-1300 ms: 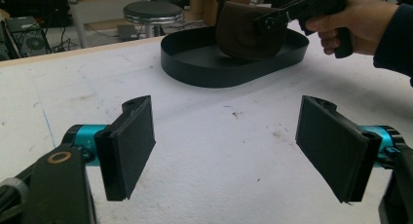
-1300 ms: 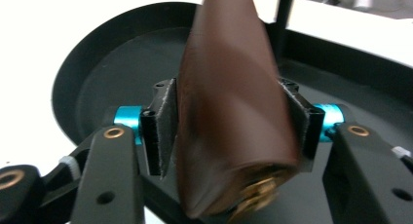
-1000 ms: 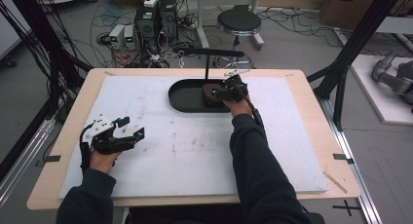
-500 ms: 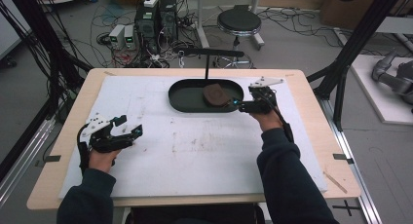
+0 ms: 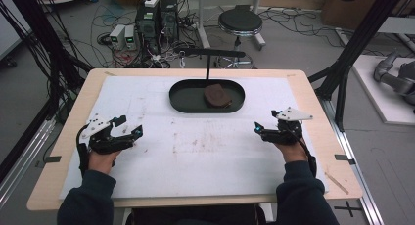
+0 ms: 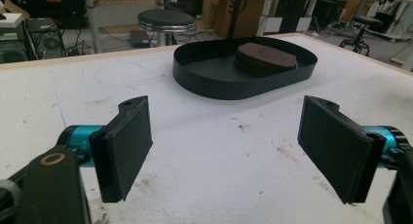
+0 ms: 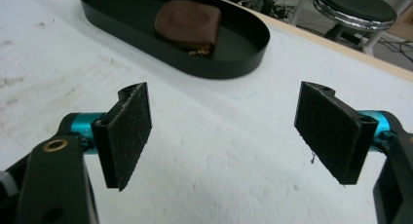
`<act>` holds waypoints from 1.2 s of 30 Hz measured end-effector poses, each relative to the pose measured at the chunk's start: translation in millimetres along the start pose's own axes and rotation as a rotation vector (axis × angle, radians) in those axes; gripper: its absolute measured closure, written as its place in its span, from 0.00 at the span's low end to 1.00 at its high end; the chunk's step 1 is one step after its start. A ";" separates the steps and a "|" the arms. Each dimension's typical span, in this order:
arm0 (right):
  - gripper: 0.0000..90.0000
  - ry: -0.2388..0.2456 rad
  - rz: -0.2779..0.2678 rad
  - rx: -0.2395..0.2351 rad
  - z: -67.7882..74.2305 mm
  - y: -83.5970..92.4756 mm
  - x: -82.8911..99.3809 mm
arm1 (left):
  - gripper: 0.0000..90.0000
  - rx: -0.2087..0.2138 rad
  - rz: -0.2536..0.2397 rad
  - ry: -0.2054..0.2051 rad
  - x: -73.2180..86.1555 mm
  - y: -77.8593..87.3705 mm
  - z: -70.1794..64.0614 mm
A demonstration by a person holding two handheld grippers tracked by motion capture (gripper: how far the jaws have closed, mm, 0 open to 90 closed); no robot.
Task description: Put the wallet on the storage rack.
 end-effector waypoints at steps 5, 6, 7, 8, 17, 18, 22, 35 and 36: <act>0.24 -0.002 0.018 0.018 -4.0 9.8 9.9 | 0.22 0.003 0.002 -0.005 0.1 0.4 -1.7; 0.24 -0.008 0.020 0.025 -5.3 10.2 12.1 | 0.22 0.003 0.003 -0.008 0.4 0.4 -1.7; 0.24 -0.011 0.026 0.027 -6.9 10.1 14.8 | 0.22 0.005 0.004 -0.007 0.6 0.2 -1.9; 0.24 -0.020 0.035 0.031 -8.1 9.6 17.5 | 0.22 0.006 0.008 -0.009 0.8 0.5 -2.1; 0.24 -0.008 0.040 0.039 -9.0 9.1 19.8 | 0.22 0.009 0.008 -0.016 1.3 1.5 -3.7; 0.24 -0.007 0.040 0.041 -8.9 9.2 19.7 | 0.22 0.011 0.008 -0.016 1.4 1.6 -3.9; 0.24 0.004 0.037 0.042 -7.5 10.0 19.1 | 0.22 0.015 0.011 -0.018 1.8 1.6 -4.1; 0.24 0.002 0.041 0.049 -7.4 9.4 20.3 | 0.22 0.005 0.014 -0.016 2.8 2.6 -2.1; 0.24 -0.001 0.039 0.050 -7.1 9.2 20.2 | 0.22 0.007 0.015 -0.018 2.9 2.4 -2.2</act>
Point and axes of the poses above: each handheld gripper's, and its own axes: y roughly backward along the jaws, x roughly out of its underside, z roughly to its left, the point moved 5 cm from there along -y, roughly forward along the jaws, and after that the axes turned 11 degrees about -z, right-handed, at the moved point
